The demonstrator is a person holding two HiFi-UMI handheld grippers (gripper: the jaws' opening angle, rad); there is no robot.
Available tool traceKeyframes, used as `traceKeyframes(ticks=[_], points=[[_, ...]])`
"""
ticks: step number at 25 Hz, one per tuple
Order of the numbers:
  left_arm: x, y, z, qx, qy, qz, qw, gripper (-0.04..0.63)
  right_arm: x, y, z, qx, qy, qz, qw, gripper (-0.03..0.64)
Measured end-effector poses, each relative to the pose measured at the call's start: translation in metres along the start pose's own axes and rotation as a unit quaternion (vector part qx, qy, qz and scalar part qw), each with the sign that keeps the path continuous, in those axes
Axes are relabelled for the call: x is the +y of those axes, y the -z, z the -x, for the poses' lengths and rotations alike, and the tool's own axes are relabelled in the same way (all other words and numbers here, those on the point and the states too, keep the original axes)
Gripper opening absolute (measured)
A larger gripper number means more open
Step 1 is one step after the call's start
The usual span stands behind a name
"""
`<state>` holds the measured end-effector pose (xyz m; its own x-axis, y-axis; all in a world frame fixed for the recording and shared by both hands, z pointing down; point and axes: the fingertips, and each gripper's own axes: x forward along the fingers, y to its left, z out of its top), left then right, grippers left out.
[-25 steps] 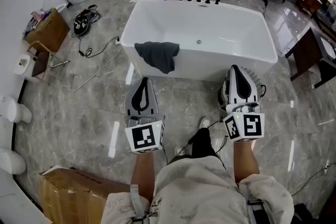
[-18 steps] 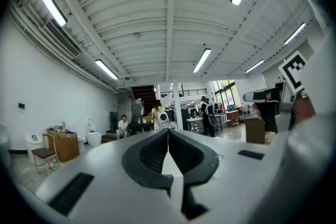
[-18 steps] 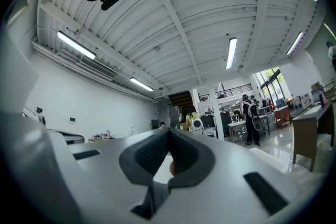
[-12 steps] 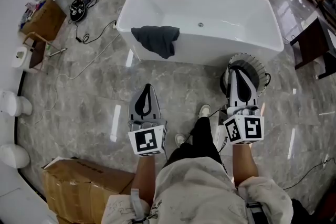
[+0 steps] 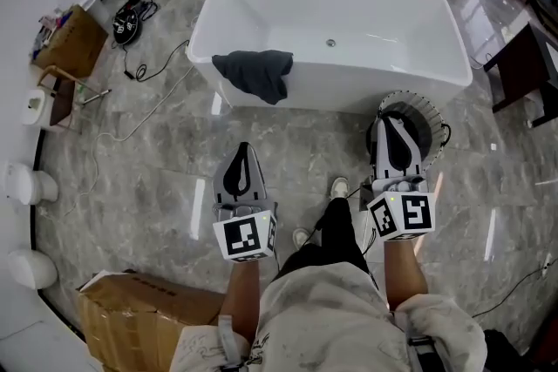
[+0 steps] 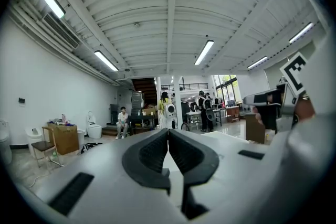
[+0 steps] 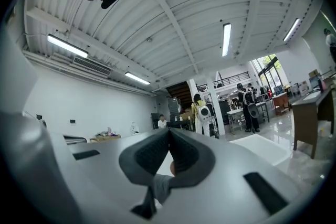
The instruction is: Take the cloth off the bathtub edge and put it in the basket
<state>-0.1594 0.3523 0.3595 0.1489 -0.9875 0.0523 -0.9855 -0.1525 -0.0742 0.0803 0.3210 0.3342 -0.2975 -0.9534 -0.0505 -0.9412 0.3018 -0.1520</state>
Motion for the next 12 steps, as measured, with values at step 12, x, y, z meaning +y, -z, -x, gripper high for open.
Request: traceKeyframes(ticks=[12], points=[[-0.016, -0.048, -0.099, -0.027, 0.000, -0.021, 0.9994, 0.005, -0.064, -0.037, -0.086, -0.031, 0.007, -0.004, 0.999, -0.011]])
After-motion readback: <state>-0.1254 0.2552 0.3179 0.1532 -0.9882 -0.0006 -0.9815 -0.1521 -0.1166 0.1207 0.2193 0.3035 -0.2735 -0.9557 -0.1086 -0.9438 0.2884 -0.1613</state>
